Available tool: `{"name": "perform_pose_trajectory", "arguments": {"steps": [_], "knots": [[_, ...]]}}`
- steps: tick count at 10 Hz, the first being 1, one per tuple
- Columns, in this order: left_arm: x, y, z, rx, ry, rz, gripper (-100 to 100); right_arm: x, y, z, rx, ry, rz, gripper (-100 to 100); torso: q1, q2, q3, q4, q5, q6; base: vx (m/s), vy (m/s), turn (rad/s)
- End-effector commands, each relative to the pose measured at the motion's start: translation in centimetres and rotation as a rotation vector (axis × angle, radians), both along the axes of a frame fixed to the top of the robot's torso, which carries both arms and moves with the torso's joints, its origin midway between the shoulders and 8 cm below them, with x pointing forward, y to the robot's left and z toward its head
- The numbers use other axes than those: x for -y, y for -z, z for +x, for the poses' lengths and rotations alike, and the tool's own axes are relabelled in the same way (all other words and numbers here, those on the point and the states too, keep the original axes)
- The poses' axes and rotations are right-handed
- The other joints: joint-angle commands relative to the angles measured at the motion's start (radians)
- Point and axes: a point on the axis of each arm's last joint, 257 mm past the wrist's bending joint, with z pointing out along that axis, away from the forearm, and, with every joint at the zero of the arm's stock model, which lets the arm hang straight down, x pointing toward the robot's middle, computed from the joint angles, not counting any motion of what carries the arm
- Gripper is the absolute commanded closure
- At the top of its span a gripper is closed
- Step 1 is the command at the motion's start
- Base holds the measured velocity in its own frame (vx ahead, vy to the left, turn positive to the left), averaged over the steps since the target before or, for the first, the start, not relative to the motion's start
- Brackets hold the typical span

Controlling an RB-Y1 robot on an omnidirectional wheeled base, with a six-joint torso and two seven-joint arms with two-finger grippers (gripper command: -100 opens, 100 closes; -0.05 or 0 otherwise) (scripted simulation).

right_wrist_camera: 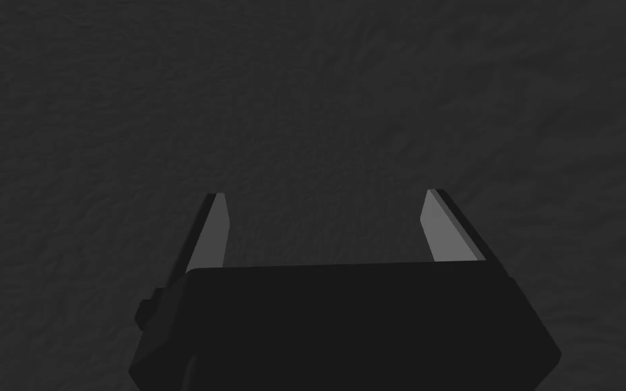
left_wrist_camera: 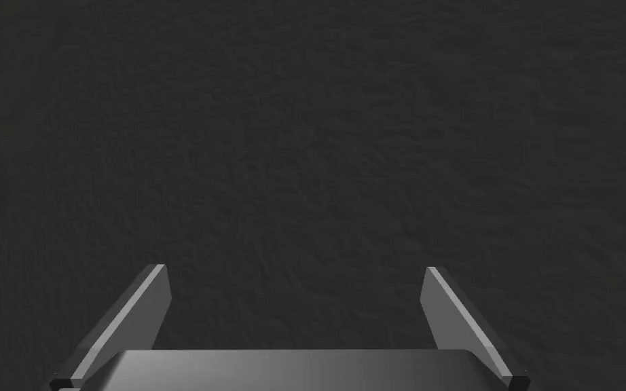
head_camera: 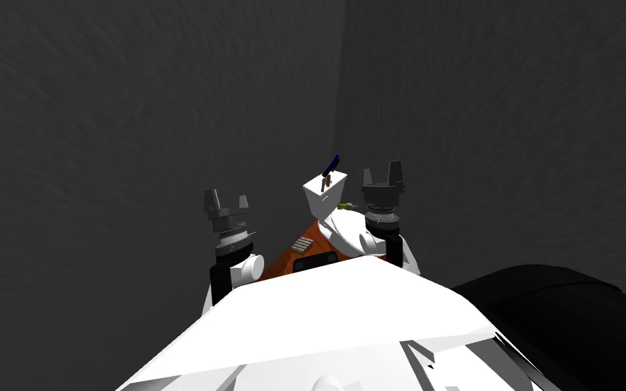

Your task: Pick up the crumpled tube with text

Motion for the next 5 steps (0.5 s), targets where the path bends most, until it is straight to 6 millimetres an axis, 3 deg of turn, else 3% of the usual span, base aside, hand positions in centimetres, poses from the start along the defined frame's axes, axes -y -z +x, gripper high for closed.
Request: {"name": "perform_pose_trajectory", "arguments": {"steps": [1, 5], "knots": [[0.0, 0.0, 0.0, 0.000, 0.000, 0.000, 0, -0.4, 0.5, 0.9, -0.023, -0.034, -0.014, -100, 0.000, 0.000, 0.000, 0.000, 0.000, 0.000, -0.009, 0.002, -0.143], [0.0, 0.0, 0.0, 0.000, 0.000, 0.000, 0, -0.5, 2.0, 3.8, -0.089, -0.113, 0.016, -100, 0.001, 0.001, 0.001, 0.000, 0.000, 0.000, -0.025, 0.019, -0.145]]}}
